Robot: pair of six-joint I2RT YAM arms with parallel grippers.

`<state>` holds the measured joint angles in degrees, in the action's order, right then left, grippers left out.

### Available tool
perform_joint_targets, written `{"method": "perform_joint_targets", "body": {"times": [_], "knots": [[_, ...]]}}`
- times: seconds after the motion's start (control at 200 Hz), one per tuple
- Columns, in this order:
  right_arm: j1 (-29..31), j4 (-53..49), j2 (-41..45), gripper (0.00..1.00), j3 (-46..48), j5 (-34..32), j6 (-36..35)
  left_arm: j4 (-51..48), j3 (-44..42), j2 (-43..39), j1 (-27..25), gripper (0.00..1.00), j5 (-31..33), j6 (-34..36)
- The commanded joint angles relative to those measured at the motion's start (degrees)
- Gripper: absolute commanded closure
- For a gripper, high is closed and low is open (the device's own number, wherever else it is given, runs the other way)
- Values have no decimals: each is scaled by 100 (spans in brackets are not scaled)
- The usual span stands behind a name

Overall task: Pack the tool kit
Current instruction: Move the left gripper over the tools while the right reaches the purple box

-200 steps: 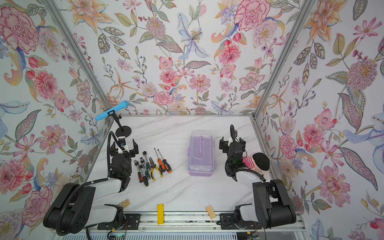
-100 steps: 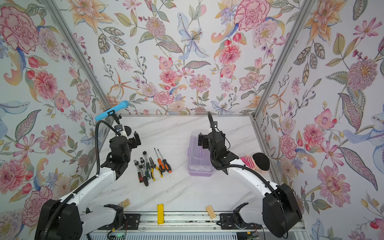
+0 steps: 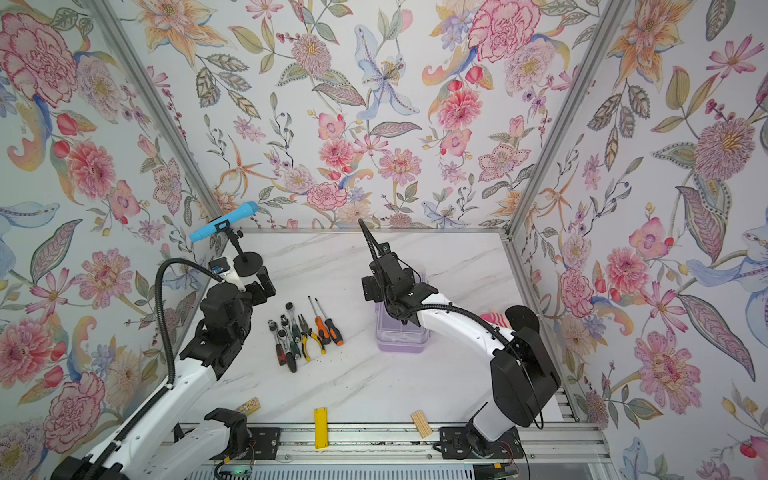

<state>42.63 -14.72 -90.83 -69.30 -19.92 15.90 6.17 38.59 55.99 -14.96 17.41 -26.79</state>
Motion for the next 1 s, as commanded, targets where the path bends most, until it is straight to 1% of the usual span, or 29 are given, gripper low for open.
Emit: {"method": "perform_joint_targets", "body": {"times": [0.0,0.055,0.125,0.18,0.255,0.325,0.365,0.48,0.525,0.551,0.581,0.696,0.746,0.831,0.886,0.996], "knots": [[35,-409,-72,1,-233,406,259,-767,219,291,-134,1,-581,90],[54,-410,-86,1,-249,541,287,-713,183,320,-159,1,-796,19],[125,-458,-89,1,-303,620,285,-783,149,378,-213,1,-839,-144],[140,-492,-69,0,-339,811,271,-839,133,422,-235,1,-918,-239],[157,-505,-17,8,-372,1119,335,-1098,164,541,-324,1,-796,-299],[157,-521,-6,12,-404,1353,390,-1434,181,618,-446,1,-461,-342],[164,-523,-7,16,-423,1486,396,-1527,116,616,-477,1,-358,-366],[175,-558,-3,20,-456,1646,394,-1659,-154,549,-476,5,-177,-595],[177,-562,16,22,-443,1599,391,-1643,-260,527,-474,7,-241,-691],[192,-580,13,25,-442,1531,394,-1602,-315,506,-476,10,-307,-732],[178,-649,15,27,-477,1457,396,-1556,-371,493,-490,12,-354,-797],[167,-1126,-87,32,-688,1010,357,-1307,-438,454,-627,16,-508,-937],[145,-1243,-54,32,-682,880,368,-1127,-429,477,-682,16,-649,-973],[72,-1214,126,31,-562,936,385,-1068,-308,637,-790,16,-726,-1008],[53,-1226,269,31,-496,951,373,-1093,-187,744,-903,16,-674,-974],[-30,-1364,537,31,-390,728,458,-985,-11,989,-1119,15,-662,-935]]}}
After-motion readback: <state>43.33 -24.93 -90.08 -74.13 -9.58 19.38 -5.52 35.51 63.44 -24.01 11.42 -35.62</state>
